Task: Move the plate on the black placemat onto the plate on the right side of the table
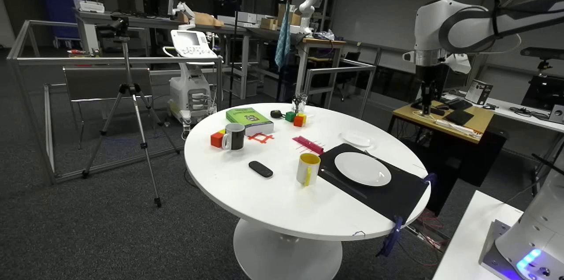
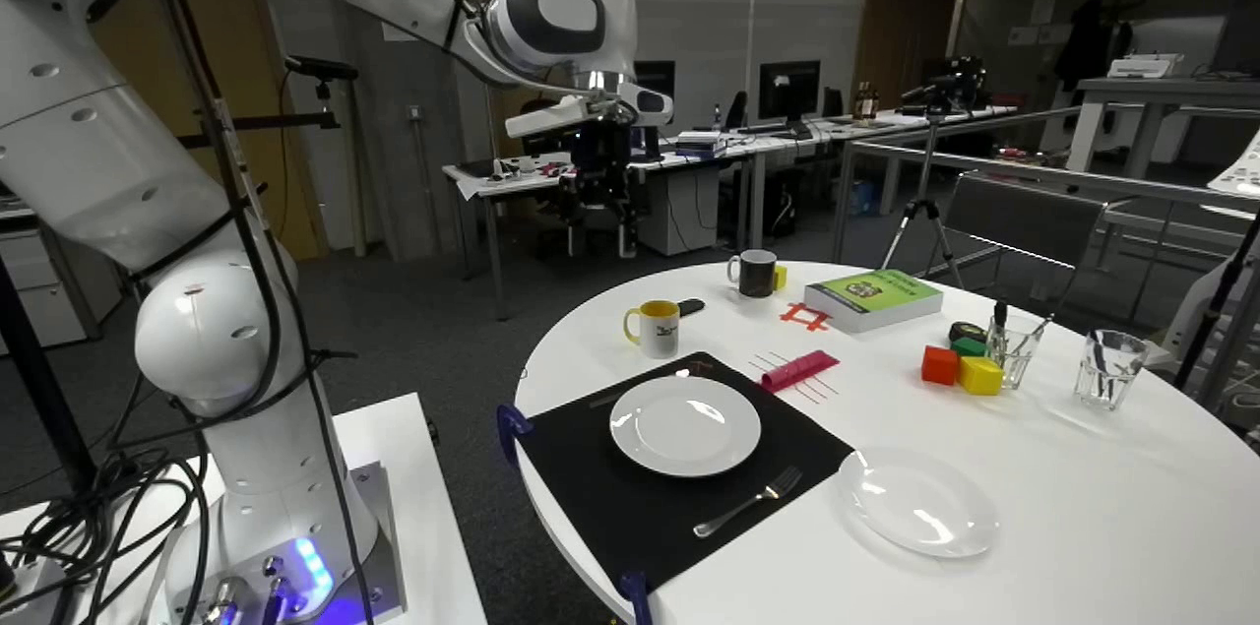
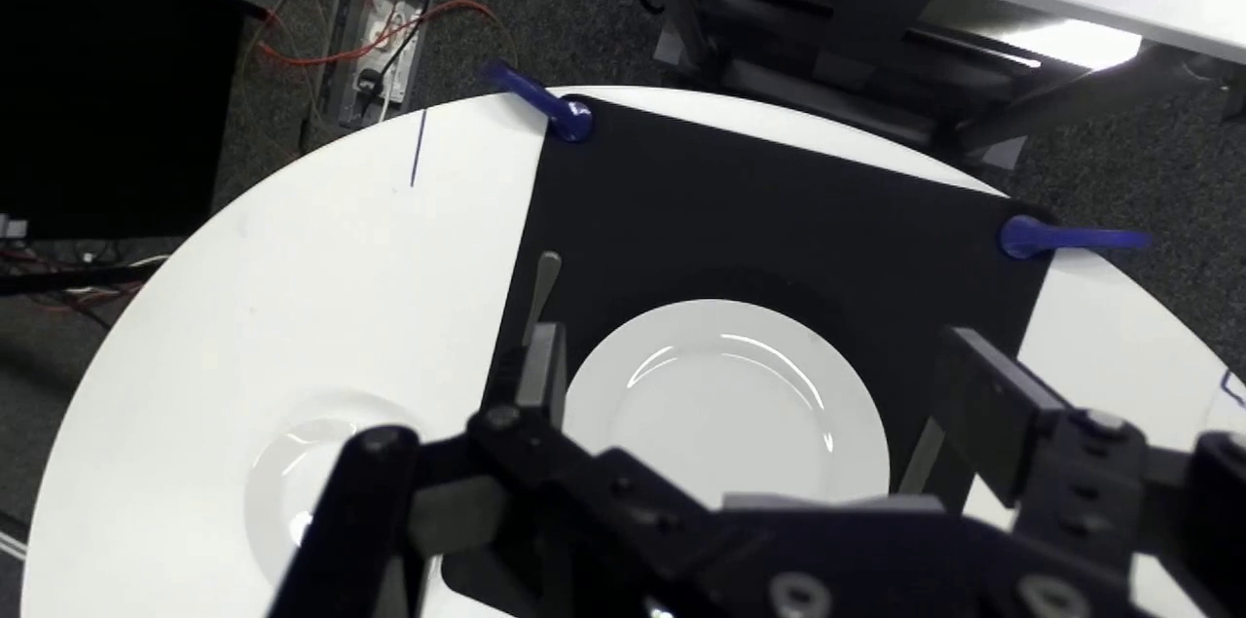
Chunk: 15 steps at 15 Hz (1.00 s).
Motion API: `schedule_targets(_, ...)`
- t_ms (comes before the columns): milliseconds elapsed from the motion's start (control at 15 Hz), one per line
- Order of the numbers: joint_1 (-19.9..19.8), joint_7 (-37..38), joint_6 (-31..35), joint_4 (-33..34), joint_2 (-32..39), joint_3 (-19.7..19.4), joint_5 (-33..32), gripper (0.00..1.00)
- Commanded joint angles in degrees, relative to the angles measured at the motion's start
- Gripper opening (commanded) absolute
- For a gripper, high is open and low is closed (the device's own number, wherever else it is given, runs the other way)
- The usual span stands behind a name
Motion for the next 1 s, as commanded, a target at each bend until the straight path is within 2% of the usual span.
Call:
schedule_targets(0, 1.19, -4.87, 4.67, 0.03, 2.6, -0.44, -4.88, 1.0)
schedule_targets(267, 2.91, -9.31, 12.92, -2.37, 4.36, -0.27, -5.05, 1.0)
schedule_targets(600, 5.39, -7.86, 25.25, -7.23, 7.27, 1.11, -3.21, 1.0)
schedule_targets(933, 7.21, -5.37, 31.44, -8.75, 12.72, 3.97, -3.29, 1.0)
